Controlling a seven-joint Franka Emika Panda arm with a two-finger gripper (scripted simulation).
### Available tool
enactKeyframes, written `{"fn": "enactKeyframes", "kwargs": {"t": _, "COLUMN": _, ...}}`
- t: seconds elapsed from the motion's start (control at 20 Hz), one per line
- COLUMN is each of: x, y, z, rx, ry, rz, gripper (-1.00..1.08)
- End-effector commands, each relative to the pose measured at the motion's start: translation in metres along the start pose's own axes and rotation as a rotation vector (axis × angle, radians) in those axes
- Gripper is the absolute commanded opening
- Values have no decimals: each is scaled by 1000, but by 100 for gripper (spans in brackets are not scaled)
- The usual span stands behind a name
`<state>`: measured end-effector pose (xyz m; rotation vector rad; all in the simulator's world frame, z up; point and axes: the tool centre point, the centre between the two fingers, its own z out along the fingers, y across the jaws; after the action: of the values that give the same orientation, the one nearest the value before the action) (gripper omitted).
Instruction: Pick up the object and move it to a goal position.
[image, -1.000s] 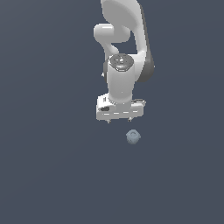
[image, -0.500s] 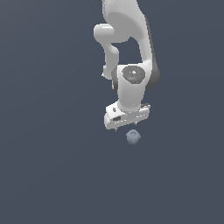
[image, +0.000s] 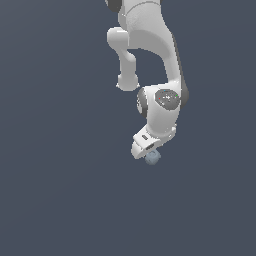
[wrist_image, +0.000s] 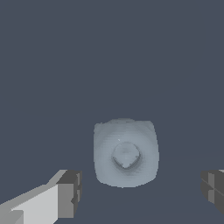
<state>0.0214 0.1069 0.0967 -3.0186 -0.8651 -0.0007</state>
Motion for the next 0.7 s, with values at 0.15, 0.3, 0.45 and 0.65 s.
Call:
{"fn": "enactKeyframes", "kwargs": {"t": 0.15, "x": 6, "y": -6, "z": 7, "rx": -1, "ry": -1, "rz": -51, "gripper": 100}}
{"fn": "enactKeyframes", "kwargs": {"t": 0.3, "x": 5, "y": -6, "z": 7, "rx": -1, "ry": -1, "rz": -46, "gripper": 100}}
{"fn": "enactKeyframes", "kwargs": {"t": 0.45, "x": 5, "y": -6, "z": 13, "rx": -1, "ry": -1, "rz": -46, "gripper": 100}}
{"fn": "enactKeyframes", "kwargs": {"t": 0.65, "x": 5, "y": -6, "z": 32, "rx": -1, "ry": -1, "rz": -49, "gripper": 100}}
